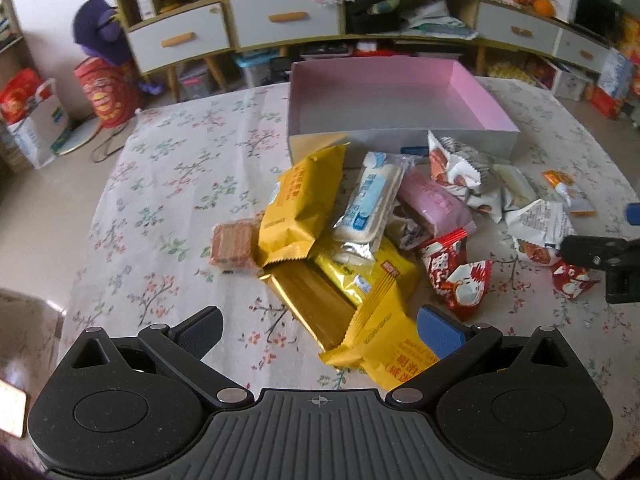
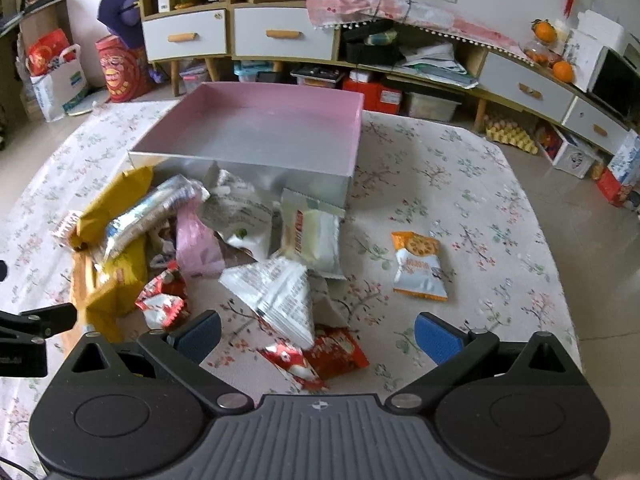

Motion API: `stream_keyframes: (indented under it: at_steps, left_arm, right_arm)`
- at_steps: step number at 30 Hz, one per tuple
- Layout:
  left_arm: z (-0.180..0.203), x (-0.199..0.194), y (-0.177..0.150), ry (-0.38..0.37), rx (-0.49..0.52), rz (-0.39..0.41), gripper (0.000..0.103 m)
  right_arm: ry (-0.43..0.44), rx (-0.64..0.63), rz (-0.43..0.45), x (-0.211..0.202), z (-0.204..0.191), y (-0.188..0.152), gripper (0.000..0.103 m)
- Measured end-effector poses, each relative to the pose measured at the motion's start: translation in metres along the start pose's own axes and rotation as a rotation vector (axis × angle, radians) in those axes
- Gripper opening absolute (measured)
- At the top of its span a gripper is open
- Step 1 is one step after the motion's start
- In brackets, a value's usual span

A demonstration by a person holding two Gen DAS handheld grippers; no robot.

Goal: Organize snacks
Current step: 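Grasp the white-and-blue wrapped bar with the left gripper while the right gripper grasps a white paper packet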

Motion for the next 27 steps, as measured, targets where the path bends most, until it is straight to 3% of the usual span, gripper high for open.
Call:
stream_keyframes:
  at_steps: [9, 15, 17, 23, 27]
  left_arm:
    - [0.005, 0.004, 0.028, -0.101, 0.045, 0.012, 0.103]
    - [0.021, 0.012, 0.049, -0.172, 0.144, 0.052, 0.100]
    - [0.025, 0.018, 0.053, -0.173, 0.179, 0.066, 0.095]
    - [0.030, 0.035, 0.061, -0.227, 0.196, 0.074, 0.080]
    - [0.021, 0.051, 0.062, -0.213, 0.182, 0.045, 0.063]
  right_arm:
    - [0.107, -0.095, 0.052, -0.002, -0.013, 0.028, 0.081]
    - [0.189, -0.180, 0.059, 0.003, -0.021, 0.047, 0.079]
    - [0.218, -0.237, 0.055, 0.010, -0.026, 0.050, 0.077]
    - [0.245, -0.302, 0.061, 0.035, -0.030, 0.050, 0.057]
    - [0.259, -0.316, 0.056, 0.050, -0.032, 0.051, 0.047]
Point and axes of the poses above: each gripper's, at about its wrist camera, not at the fingertips, and x roughly the way its jaws point, z to its right, y to its top, the point moved 7 cm from there along x, roughly the way its jaws point, and after that the axes turned 5 degrees about -y, right-handed, at the moved point
